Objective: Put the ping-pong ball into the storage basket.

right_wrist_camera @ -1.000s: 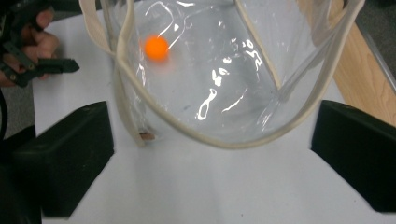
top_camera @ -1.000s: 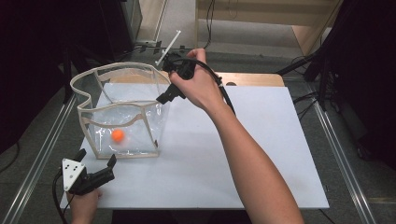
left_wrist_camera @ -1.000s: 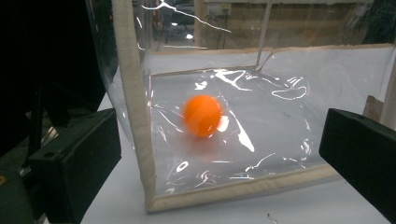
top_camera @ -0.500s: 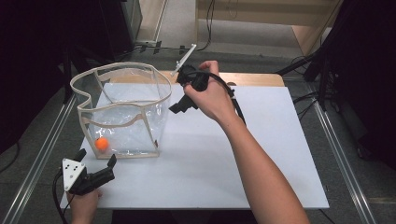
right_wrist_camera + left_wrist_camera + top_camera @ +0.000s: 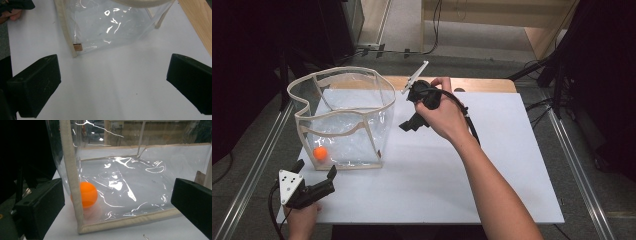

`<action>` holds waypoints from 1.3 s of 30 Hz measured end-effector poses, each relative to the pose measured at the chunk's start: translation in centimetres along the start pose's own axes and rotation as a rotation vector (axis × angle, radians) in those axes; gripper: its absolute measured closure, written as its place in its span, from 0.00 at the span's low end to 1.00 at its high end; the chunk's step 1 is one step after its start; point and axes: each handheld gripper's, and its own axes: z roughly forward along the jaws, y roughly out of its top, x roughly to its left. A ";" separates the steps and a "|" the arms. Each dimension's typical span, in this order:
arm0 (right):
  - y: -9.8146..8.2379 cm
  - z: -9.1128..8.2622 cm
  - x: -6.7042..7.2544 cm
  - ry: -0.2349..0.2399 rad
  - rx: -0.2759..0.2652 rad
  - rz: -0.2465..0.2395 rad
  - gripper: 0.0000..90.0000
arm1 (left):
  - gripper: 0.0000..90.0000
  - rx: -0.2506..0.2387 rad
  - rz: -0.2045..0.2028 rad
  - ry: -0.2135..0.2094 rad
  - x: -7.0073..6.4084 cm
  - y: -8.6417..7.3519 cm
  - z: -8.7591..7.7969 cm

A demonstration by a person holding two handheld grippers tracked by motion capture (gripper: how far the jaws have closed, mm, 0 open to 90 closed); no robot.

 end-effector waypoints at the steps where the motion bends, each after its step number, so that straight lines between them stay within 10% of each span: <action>1: -0.1 0.0 0.0 -0.002 0.002 0.000 0.00 | 0.00 0.001 0.000 -0.001 0.0 0.0 0.0; 39: -7.8 1.9 0.8 -0.004 -0.035 0.059 0.00 | 0.00 -0.003 0.004 0.007 -0.1 0.0 -0.1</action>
